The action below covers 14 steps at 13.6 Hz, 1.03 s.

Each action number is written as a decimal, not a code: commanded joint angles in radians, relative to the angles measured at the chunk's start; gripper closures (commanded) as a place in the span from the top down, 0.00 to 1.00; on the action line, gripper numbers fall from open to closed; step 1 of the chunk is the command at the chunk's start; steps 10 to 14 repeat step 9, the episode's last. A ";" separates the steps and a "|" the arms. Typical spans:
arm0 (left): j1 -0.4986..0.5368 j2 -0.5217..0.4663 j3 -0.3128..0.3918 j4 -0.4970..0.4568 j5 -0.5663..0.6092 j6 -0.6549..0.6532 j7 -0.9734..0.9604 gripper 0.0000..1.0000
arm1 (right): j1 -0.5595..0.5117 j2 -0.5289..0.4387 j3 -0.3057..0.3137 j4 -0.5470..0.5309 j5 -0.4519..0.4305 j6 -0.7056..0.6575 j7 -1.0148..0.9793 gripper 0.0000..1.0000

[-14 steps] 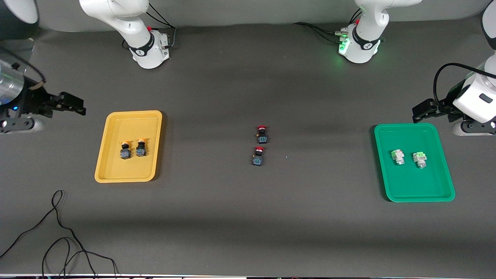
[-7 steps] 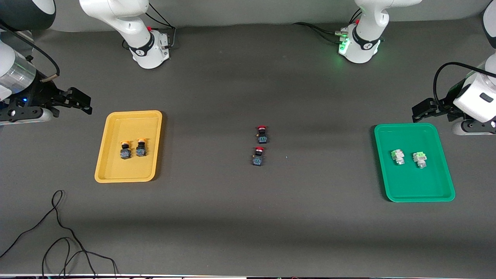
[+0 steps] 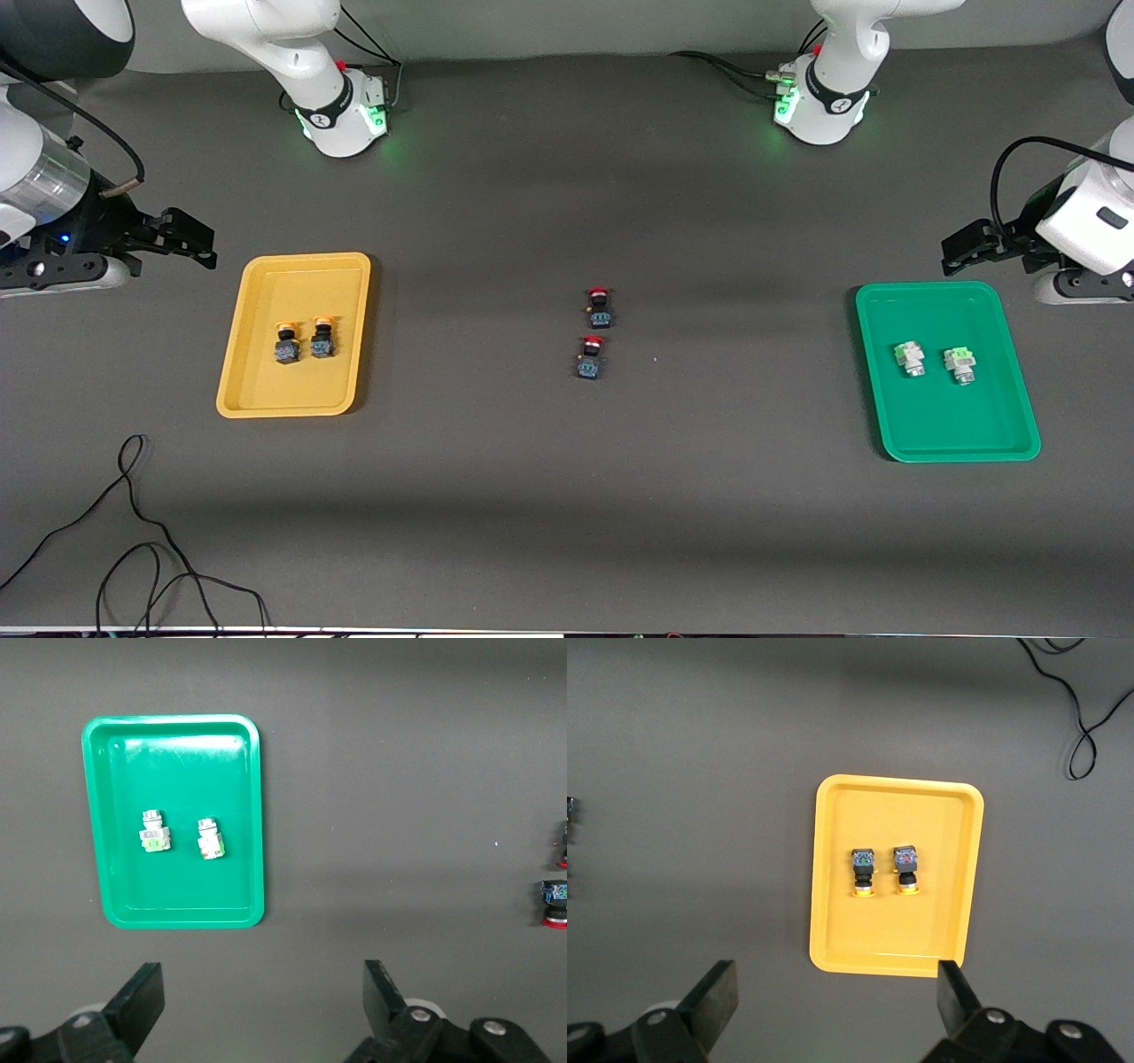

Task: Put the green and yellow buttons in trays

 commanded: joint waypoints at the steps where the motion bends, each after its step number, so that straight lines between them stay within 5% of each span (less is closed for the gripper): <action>1: -0.011 -0.020 0.005 0.002 -0.006 -0.023 -0.019 1.00 | 0.003 0.011 0.005 0.029 -0.021 -0.026 0.023 1.00; 14: -0.013 -0.017 0.005 -0.002 -0.004 -0.021 -0.021 1.00 | 0.005 0.006 0.008 0.024 -0.021 -0.027 0.033 1.00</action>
